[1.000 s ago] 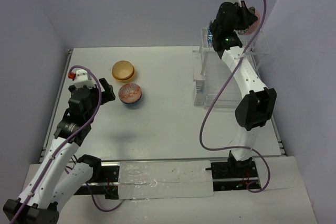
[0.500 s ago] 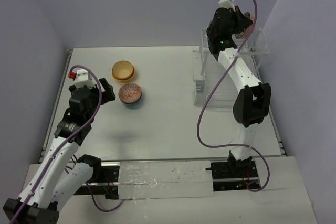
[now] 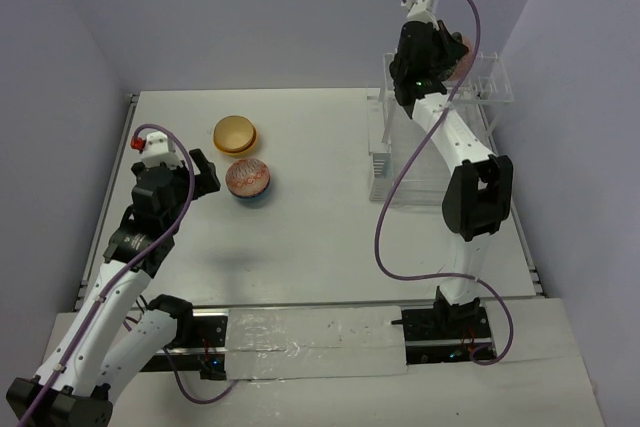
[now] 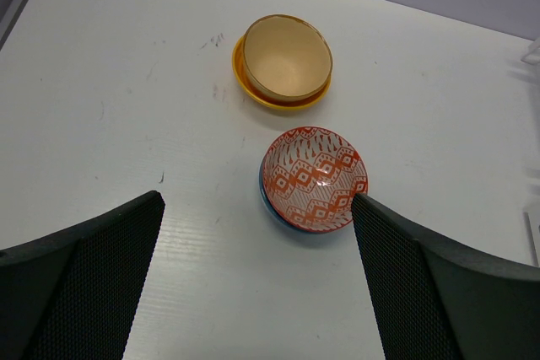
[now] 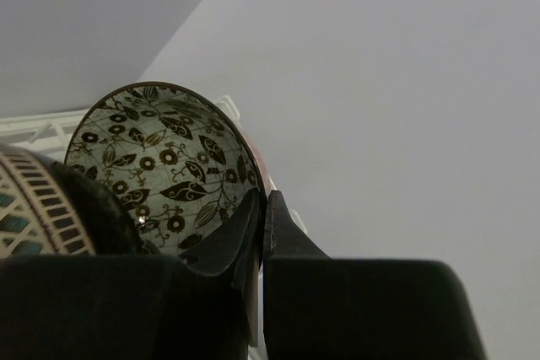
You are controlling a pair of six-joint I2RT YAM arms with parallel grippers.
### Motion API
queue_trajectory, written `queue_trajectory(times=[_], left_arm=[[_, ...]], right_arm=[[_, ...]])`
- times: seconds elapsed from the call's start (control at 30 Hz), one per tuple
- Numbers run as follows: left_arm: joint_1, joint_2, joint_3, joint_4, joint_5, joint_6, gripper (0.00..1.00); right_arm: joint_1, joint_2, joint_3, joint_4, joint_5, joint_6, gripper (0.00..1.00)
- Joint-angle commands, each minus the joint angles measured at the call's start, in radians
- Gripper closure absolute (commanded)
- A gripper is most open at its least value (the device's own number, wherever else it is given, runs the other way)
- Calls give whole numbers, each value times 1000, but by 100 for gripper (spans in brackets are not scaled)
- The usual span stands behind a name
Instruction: Load the bowls into the dish rack
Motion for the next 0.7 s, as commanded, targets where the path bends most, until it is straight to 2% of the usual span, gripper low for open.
queue_trajectory(times=[0.0,0.53,0.67], left_arm=[[-4,-5,-7,27,3,6,1],[-4,-16,-7,27,6,7,1],[-4,-17,-7,27,8,7,1]], right_arm=[[16,-20,3,-4,-36,51,100],[56,-26,12,-80,-71,79,100],[69,-20,9,-103,-72,94,95]])
